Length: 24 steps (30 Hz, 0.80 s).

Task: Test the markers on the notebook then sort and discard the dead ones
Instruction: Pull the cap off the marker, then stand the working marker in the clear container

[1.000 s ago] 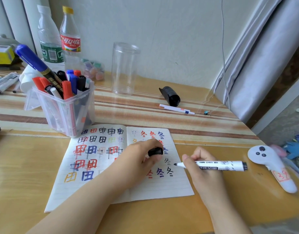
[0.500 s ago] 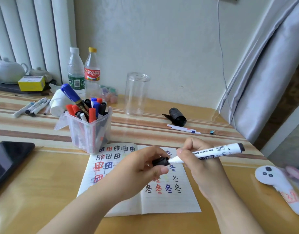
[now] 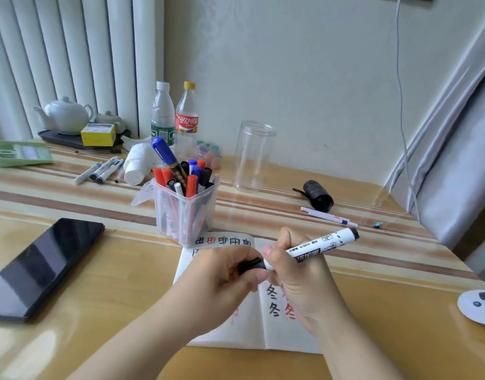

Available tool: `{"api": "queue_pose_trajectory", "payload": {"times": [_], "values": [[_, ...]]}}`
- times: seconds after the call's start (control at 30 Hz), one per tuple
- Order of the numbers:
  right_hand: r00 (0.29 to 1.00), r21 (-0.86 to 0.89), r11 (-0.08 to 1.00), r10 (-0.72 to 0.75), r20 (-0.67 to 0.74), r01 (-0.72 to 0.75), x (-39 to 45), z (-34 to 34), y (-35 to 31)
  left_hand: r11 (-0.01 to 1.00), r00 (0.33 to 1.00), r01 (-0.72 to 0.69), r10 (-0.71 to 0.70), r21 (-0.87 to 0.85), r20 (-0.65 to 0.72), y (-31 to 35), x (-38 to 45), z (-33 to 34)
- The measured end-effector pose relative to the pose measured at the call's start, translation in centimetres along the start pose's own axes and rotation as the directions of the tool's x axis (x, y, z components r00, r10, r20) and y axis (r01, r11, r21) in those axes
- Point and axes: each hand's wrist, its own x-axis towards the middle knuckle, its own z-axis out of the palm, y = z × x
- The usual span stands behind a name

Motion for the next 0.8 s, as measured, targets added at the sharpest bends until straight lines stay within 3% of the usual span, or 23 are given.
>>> {"api": "queue_pose_trajectory", "payload": {"times": [0.17, 0.27, 0.37, 0.47, 0.63, 0.8], "values": [[0.985, 0.085, 0.989, 0.105, 0.136, -0.117, 2.8, 4.4, -1.0, 0.997, 0.966, 0.042, -0.024, 0.061, -0.257, 0.2, 0.5, -4.0], [0.978, -0.023, 0.992, 0.128, 0.167, -0.125, 4.3, 5.9, -2.0, 0.984, 0.884, 0.016, 0.07, 0.18, -0.463, 1.3, 1.1, -7.9], [0.978, -0.098, 0.989, 0.128, 0.166, -0.113, 5.0, 5.8, -3.0, 0.955, 0.798, 0.037, 0.148, 0.293, -0.585, 3.3, 2.2, -11.5], [0.981, -0.08, 0.988, 0.139, 0.136, -0.129, 5.0, 5.3, -3.3, 0.901, 0.784, 0.099, 0.19, 0.422, -0.591, 5.0, 4.6, -13.8], [0.988, -0.09, 0.988, 0.133, 0.082, -0.125, 4.6, 3.5, -3.8, 0.737, 0.851, 0.204, 0.192, 0.644, -0.489, 5.5, 8.5, -13.9], [0.99, -0.105, 0.985, 0.139, 0.038, -0.135, 4.6, 2.0, -3.7, 0.705, 0.88, 0.251, 0.12, 0.663, -0.46, 3.3, 9.6, -12.7]]}}
